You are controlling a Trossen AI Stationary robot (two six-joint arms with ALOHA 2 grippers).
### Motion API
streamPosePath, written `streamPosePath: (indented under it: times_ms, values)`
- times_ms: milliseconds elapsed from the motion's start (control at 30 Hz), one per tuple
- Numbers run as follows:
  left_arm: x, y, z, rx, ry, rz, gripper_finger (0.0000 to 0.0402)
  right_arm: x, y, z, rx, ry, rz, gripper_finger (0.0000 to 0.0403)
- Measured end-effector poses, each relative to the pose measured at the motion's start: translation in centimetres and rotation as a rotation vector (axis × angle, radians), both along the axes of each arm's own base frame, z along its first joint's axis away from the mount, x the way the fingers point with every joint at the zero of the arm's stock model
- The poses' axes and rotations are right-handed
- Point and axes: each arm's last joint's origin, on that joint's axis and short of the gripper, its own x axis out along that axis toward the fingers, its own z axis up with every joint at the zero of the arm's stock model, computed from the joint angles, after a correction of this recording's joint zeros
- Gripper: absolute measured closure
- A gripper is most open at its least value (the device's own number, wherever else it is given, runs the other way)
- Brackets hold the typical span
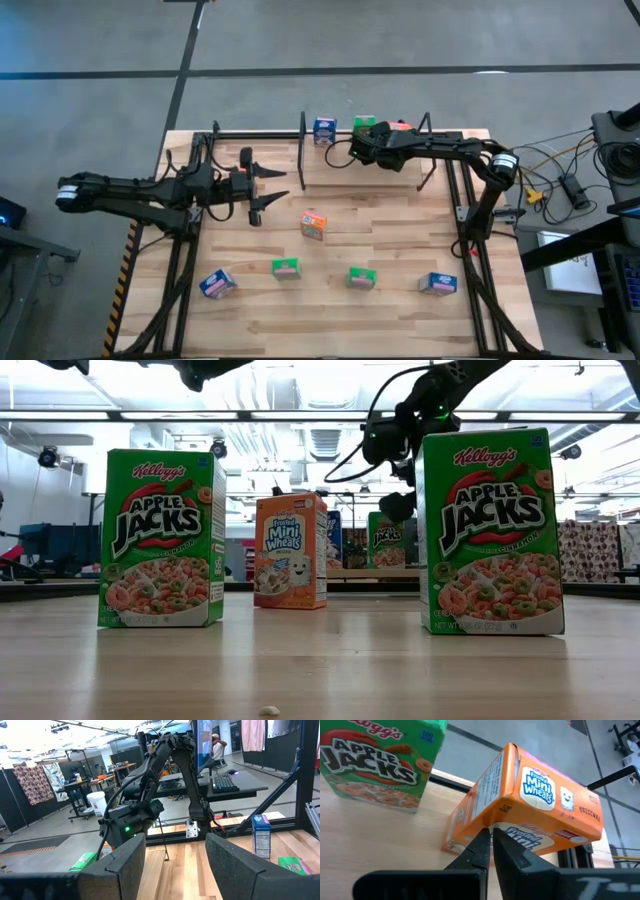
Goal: Stack cereal on shelf
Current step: Put the bottom right orange cereal box on the shelf
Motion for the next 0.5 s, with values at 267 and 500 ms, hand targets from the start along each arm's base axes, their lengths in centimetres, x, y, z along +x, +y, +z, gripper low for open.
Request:
streamPosePath:
  times_ms: [267,500]
  values:
    - [0.0,0.0,0.0,0.0,0.003,0.0,0.021,-0.1,0.1,0.1,0.045,-0.006,0.024,0.0391]
    - [0.0,0.0,-0.1,0.0,0.014,0.0,0.021,-0.8,1.1,2.9,0.285,-0.044,0.181,0.0391]
